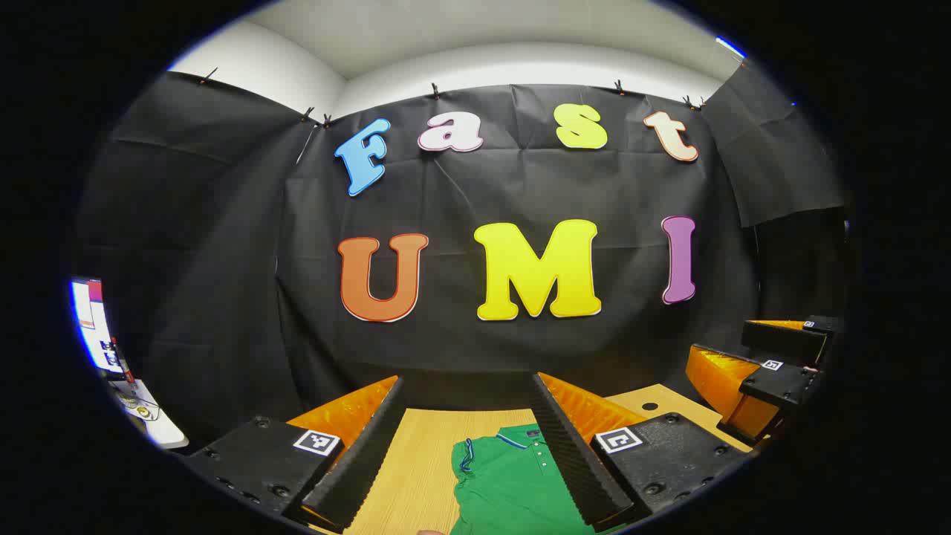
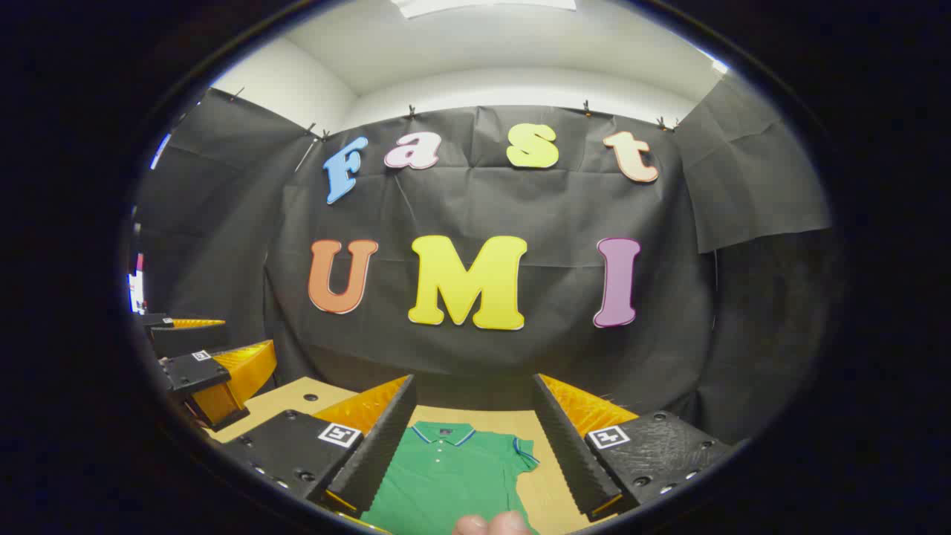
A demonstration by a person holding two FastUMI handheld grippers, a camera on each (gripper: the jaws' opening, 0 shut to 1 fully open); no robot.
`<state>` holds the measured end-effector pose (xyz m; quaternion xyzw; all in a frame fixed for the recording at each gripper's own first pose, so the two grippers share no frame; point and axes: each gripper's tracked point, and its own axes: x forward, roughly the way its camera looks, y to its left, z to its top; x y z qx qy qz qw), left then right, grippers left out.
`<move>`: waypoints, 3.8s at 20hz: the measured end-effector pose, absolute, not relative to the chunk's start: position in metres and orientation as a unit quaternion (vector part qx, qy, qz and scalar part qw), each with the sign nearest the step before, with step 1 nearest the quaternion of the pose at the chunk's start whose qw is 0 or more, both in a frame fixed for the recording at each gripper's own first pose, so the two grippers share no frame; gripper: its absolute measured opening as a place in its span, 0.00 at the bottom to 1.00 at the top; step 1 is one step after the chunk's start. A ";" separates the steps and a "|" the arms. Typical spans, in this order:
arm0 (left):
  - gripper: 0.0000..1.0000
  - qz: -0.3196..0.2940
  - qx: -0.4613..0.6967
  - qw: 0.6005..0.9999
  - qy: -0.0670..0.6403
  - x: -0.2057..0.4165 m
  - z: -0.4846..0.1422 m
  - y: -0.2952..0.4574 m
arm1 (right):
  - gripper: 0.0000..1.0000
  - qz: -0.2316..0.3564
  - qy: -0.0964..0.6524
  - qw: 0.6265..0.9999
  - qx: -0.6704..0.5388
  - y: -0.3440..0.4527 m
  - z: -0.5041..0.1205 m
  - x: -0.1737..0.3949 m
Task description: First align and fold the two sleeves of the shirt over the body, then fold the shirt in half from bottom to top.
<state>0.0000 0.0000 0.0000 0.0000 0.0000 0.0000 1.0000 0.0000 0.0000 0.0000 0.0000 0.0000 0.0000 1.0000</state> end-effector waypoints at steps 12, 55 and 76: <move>1.00 0.004 0.006 1.000 -0.001 -0.005 0.001 -0.002 | 0.95 0.005 -0.001 1.000 0.001 -0.001 -0.006 0.000; 1.00 0.076 -0.005 0.992 0.103 0.096 -0.055 -0.013 | 0.91 0.088 0.384 0.918 -0.048 -0.129 -0.385 0.265; 1.00 0.064 0.012 0.992 0.104 0.090 -0.051 -0.023 | 0.00 0.057 0.352 0.933 0.054 -0.097 -0.315 0.275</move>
